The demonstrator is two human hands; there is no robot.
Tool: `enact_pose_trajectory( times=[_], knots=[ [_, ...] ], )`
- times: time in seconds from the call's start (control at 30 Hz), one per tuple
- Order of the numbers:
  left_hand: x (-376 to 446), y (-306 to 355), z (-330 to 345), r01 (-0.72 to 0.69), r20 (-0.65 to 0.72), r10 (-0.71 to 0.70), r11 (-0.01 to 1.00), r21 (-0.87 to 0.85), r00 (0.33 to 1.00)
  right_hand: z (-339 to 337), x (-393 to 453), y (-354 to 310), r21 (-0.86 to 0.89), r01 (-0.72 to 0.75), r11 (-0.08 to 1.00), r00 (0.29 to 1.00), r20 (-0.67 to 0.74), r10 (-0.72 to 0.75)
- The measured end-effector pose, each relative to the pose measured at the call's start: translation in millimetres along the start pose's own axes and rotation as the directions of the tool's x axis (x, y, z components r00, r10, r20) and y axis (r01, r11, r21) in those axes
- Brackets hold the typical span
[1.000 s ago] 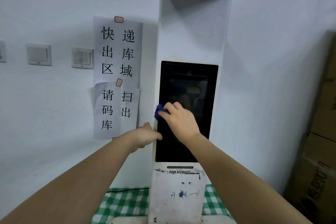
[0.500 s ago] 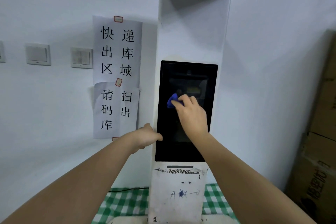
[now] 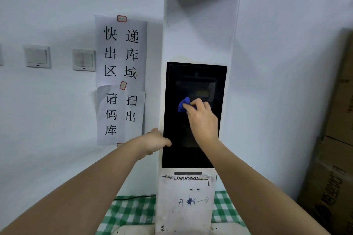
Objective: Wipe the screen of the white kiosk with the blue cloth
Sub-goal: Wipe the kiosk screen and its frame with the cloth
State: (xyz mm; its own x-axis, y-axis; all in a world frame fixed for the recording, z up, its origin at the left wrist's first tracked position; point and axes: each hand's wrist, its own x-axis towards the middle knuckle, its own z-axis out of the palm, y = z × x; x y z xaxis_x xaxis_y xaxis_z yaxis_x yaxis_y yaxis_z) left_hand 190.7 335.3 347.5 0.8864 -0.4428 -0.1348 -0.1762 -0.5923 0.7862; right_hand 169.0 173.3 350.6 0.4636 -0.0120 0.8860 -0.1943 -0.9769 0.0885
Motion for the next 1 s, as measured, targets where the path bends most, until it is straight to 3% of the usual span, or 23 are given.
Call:
enact_pose_trajectory(
  times=[0.3,0.4,0.5,0.63,0.73,0.8,1.0],
  knots=[
    [-1,1,4,-0.015,-0.013,0.015,1.0,-0.003,1.0,8,-33,5,-0.046,0.28,0.959,0.948,0.169,-0.269],
    [-1,6,3,-0.057,-0.018,0.056,0.998,-0.04,0.998,2,-11,11,-0.001,0.066,0.998,0.998,0.018,-0.066],
    [1,10,2,-0.079,-0.022,0.078,0.994,-0.073,0.997,0,3,17,0.065,-0.105,0.992,0.991,-0.075,0.11],
    [4,12,8,-0.09,-0.024,0.088,0.991,-0.098,0.996,9,-15,15,0.013,-0.018,1.0,0.999,-0.044,0.019],
    [7,10,12,-0.081,-0.044,0.077,0.991,-0.109,0.996,9,-27,19,-0.061,0.173,0.983,0.983,0.071,-0.169],
    [9,10,12,-0.079,-0.038,0.075,0.99,-0.114,0.996,6,-22,24,-0.086,0.246,0.965,0.968,0.078,-0.24],
    [13,12,13,-0.081,-0.032,0.077,0.99,-0.116,0.996,3,13,36,0.002,0.01,1.0,0.985,-0.172,-0.01]
  ],
)
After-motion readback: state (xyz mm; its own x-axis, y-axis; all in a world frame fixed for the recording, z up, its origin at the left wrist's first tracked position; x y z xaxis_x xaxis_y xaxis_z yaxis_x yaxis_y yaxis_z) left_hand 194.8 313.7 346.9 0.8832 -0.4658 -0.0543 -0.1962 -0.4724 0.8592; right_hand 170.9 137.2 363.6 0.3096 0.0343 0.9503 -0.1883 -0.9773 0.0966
